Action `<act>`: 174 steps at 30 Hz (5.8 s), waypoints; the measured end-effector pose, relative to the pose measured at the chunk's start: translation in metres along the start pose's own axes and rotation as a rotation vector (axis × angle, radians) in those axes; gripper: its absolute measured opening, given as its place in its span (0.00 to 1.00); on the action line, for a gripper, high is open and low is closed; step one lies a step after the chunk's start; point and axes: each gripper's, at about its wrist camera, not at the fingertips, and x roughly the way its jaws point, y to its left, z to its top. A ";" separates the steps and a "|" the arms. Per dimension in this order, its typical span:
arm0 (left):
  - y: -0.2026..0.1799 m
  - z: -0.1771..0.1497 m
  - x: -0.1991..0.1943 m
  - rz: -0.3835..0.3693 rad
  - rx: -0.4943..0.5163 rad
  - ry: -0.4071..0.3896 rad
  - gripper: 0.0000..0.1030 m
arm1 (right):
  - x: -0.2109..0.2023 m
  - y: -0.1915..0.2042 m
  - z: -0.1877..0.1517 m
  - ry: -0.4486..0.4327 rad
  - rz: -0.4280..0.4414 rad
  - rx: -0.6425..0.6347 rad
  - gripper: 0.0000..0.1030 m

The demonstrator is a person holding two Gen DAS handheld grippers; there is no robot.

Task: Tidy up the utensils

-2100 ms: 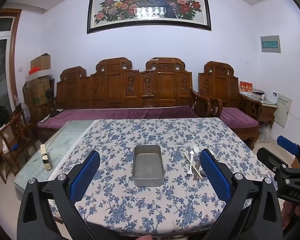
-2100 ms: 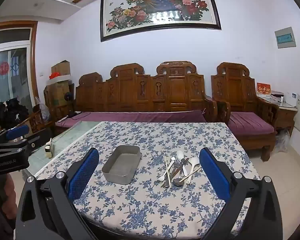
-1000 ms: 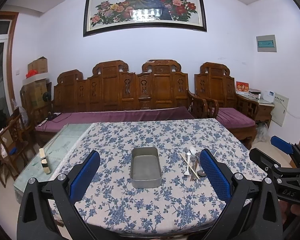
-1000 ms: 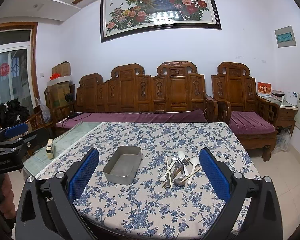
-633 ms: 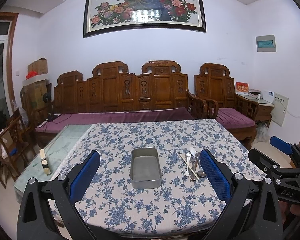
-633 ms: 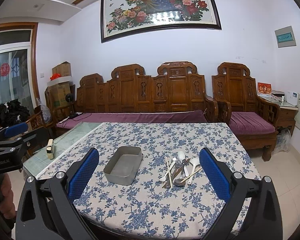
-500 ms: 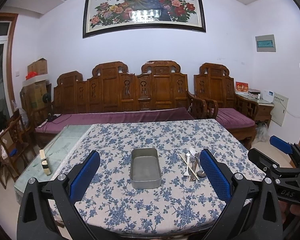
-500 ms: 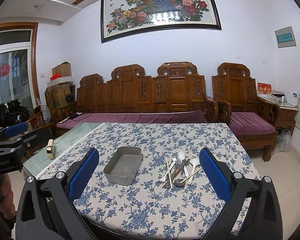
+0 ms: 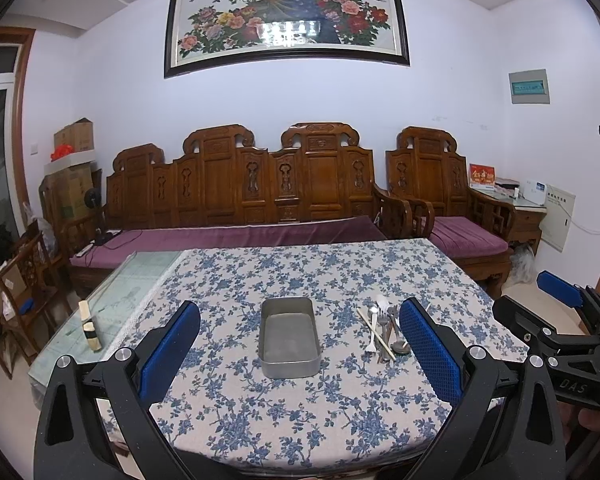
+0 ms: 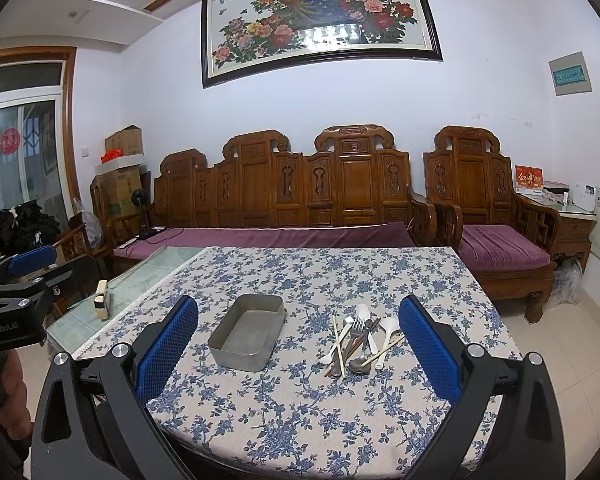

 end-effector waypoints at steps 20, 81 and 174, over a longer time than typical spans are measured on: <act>-0.003 0.000 -0.001 -0.003 0.001 0.001 0.94 | -0.002 0.001 0.001 -0.002 0.001 0.000 0.98; -0.056 -0.074 0.259 -0.172 0.001 0.387 0.93 | 0.308 -0.128 -0.104 0.595 0.101 -0.050 0.34; -0.103 -0.129 0.444 -0.240 -0.178 0.806 0.07 | 0.334 -0.144 -0.126 0.688 0.102 0.029 0.07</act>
